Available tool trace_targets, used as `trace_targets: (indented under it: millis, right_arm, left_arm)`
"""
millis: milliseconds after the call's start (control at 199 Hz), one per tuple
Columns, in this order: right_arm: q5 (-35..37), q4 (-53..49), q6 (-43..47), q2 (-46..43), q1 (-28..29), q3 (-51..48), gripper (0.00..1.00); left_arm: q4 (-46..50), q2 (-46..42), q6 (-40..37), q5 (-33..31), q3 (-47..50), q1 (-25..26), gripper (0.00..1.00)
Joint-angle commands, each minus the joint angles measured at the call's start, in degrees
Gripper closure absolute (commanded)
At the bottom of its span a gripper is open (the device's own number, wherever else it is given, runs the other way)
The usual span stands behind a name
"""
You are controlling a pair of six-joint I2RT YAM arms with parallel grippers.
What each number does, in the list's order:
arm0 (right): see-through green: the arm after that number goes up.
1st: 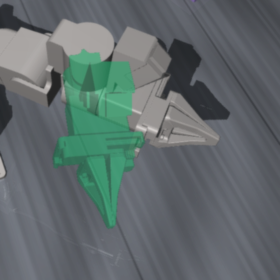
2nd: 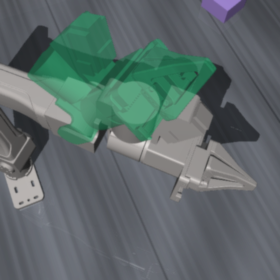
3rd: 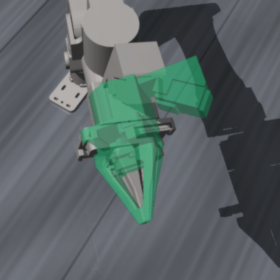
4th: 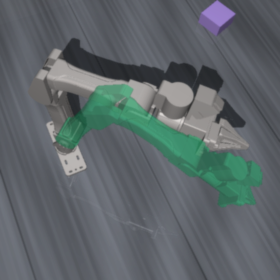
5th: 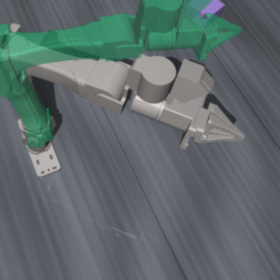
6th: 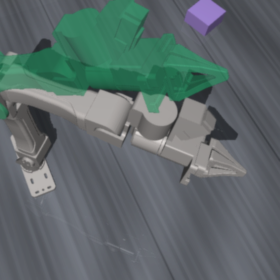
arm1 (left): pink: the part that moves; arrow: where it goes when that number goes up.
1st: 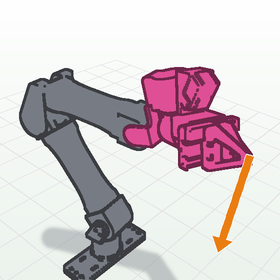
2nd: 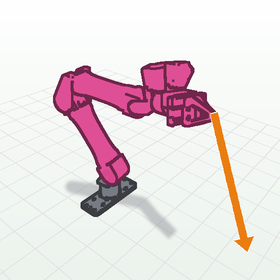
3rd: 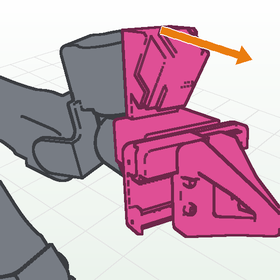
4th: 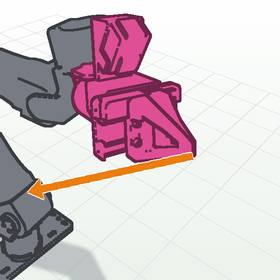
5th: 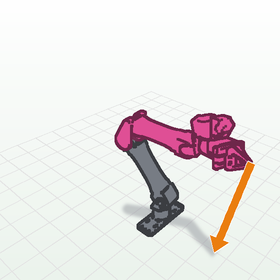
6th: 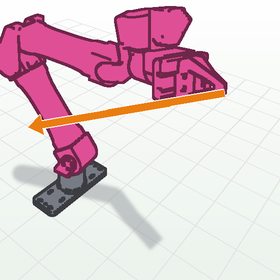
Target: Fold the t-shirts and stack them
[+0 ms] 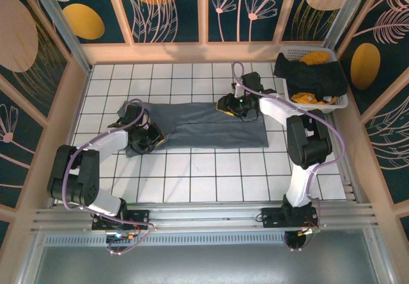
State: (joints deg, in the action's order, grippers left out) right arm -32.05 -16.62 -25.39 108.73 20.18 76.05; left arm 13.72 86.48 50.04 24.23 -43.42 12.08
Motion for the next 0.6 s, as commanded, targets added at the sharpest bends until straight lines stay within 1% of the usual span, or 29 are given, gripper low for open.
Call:
trace_targets:
  millis: [0, 55, 165, 236, 286, 391, 491, 592]
  right_arm:
    - [-0.82, 0.71, 1.22, -2.63, -0.68, -0.87, 0.53]
    - [-0.73, 0.71, 1.15, -2.52, -0.80, -1.04, 0.53]
    - [0.92, 0.37, 0.76, -2.56, -0.95, -1.44, 0.53]
    - [2.91, 0.54, -0.22, -3.22, -1.43, -2.56, 0.54]
    - [4.90, 0.98, -1.40, -4.10, -1.92, -3.98, 0.57]
    - [8.19, 2.25, -4.27, -6.51, -3.84, -7.81, 0.66]
    - [10.52, 1.18, -6.11, -7.78, -5.46, -10.05, 0.71]
    - [10.05, 0.95, -5.67, -8.50, -5.94, -11.00, 0.72]
  left_arm:
    - [-3.22, -1.66, 6.18, 4.99, 2.26, 0.84, 0.90]
    - [-2.83, -1.83, 6.29, 5.91, 2.39, 0.84, 0.85]
    - [1.23, -3.46, 5.17, 5.22, 0.87, 0.84, 0.63]
    - [4.98, -4.82, 3.89, 2.36, -1.39, 0.83, 0.58]
    - [7.82, -5.33, 2.77, -0.78, -3.64, 0.63, 0.57]
    - [11.72, -4.21, 1.14, -8.26, -8.54, -1.44, 0.59]
    - [13.10, -1.82, 1.33, -12.19, -11.45, -6.75, 0.59]
    - [15.62, 0.46, -2.12, -19.30, -14.55, -11.69, 0.59]
